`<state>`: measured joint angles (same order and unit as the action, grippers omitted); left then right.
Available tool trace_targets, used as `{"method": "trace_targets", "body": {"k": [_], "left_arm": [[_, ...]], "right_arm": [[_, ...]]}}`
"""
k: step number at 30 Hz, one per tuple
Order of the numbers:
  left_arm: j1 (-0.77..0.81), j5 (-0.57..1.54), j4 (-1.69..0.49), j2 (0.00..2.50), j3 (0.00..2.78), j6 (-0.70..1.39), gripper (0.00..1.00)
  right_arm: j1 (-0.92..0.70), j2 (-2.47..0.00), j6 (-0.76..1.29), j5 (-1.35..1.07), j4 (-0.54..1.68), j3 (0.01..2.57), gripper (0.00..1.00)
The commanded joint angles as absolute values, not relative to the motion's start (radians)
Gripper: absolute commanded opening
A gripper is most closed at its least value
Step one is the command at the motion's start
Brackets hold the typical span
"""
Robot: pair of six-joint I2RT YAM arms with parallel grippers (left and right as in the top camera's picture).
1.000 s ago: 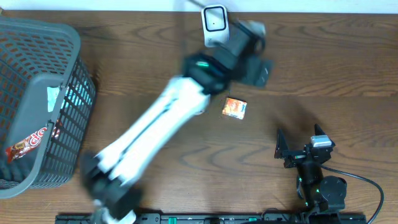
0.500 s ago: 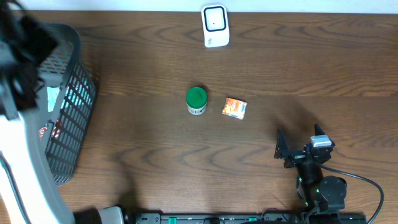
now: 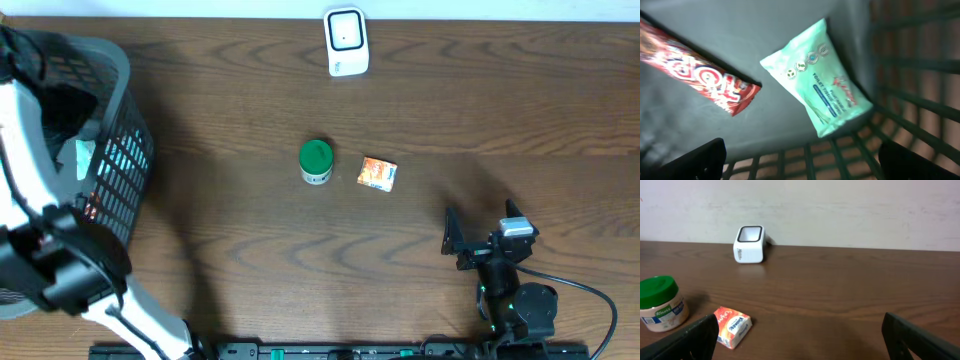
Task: Scan the item barcode
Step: 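Reach into the basket and grasp the mint-green wipes pack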
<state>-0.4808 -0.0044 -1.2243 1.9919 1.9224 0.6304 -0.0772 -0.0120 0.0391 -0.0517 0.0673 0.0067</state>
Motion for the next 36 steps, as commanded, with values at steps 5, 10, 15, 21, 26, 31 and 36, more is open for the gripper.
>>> {"method": "trace_targets", "body": {"k": [5, 10, 15, 21, 26, 31, 36], "left_arm": [[-0.481, 0.024, -1.188, 2.107, 1.849, 0.569, 0.98], [-0.482, 0.108, -1.064, 2.107, 1.73, 0.524, 0.98], [-0.482, 0.173, -0.917, 2.107, 1.617, 0.524, 0.98], [-0.485, 0.18, -0.727, 2.107, 1.478, 0.531, 0.98], [-0.488, 0.181, -0.65, 2.107, 1.424, 0.578, 0.92], [-0.489, 0.175, -0.628, 2.106, 1.424, 0.577, 0.33], [-0.489, 0.172, -0.619, 2.103, 1.424, 0.577, 0.08]], "right_arm": [[-0.073, -0.007, 0.028, -0.051, 0.072, 0.006, 0.99], [-0.073, -0.007, 0.028, -0.051, 0.072, 0.006, 0.99], [-0.073, -0.007, 0.028, -0.051, 0.072, 0.006, 0.99], [-0.073, -0.007, 0.028, -0.051, 0.072, 0.006, 0.99], [-0.073, -0.007, 0.028, -0.051, 0.072, 0.006, 0.99], [-0.073, -0.007, 0.028, -0.051, 0.072, 0.006, 0.99], [-0.073, -0.007, 0.028, -0.051, 0.072, 0.006, 0.99]]}}
